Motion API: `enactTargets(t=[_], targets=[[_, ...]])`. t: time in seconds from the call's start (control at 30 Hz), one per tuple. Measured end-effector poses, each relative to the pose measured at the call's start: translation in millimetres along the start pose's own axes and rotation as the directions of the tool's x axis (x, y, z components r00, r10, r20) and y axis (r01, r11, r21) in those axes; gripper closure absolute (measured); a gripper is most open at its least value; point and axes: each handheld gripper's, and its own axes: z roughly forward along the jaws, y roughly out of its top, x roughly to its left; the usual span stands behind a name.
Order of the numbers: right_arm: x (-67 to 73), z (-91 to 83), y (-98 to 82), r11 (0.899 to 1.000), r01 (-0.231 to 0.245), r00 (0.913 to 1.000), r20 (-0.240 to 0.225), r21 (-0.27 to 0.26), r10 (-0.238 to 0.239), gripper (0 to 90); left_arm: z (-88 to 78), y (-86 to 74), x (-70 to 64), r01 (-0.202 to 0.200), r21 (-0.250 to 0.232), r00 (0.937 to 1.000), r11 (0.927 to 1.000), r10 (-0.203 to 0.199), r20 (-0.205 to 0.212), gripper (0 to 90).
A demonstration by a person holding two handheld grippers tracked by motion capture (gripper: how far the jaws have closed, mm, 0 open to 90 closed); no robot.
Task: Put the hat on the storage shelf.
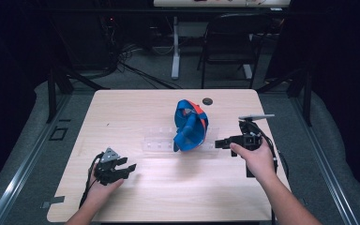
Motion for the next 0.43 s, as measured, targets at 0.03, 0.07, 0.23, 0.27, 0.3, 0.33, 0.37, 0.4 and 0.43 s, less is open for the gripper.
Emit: enactTargets(t=[0.03,0.07,0.23,0.27,0.3,0.33,0.37,0.4,0.43], targets=[[-2.5,2.9,-5.3,1.0,0.005,1.0,0.006,-0.009,-0.005,57.6,0.0,0.0,-0.1,0.001,0.0,1.0,1.0,-0.001,-0.001,49.1],[-4.1,4.1,-8.4,1.0,0.014,0.9998,0.014,-0.007,-0.014,57.3,0.0,-0.1,-0.4,0.004,-0.002,1.0,1.0,-0.004,0.0,49.2],[-15.0,10.0,-31.3,0.998,0.045,0.999,0.003,-0.041,-0.045,54.6,-0.3,-0.1,-0.4,0.005,-0.003,1.0,1.0,-0.005,0.001,49.1],[-17.7,10.6,-36.1,0.997,0.056,0.9985,0.0,-0.057,-0.056,54.5,-0.3,0.0,-0.4,0.005,-0.003,1.0,1.0,-0.005,0.001,49.1],[-19.0,11.6,-40.0,0.996,0.053,0.9986,-0.001,-0.073,-0.053,54.3,-0.2,-0.1,-0.6,0.006,-0.003,1.0,1.0,-0.006,0.002,49.2],[-21.3,12.2,-45.1,0.995,0.063,0.998,0.009,-0.083,-0.063,53.8,-0.3,-0.1,-0.8,0.006,-0.003,1.0,1.0,-0.006,0.002,49.2],[-24.0,12.5,-51.3,0.992,0.08,0.9967,0.023,-0.095,-0.078,53.0,-0.2,-0.1,-0.9,0.006,-0.003,1.0,1.0,-0.006,0.002,49.1],[-26.6,13.3,-56.1,0.99,0.095,0.9953,0.029,-0.107,-0.093,52.3,-0.1,-0.1,-0.8,0.005,-0.002,1.0,1.0,-0.005,0.001,49.0],[-28.5,13.7,-59.7,0.988,0.103,0.9944,0.035,-0.118,-0.099,52.2,0.0,-0.2,-1.2,0.008,-0.002,1.0,1.0,-0.008,0.002,49.1]])
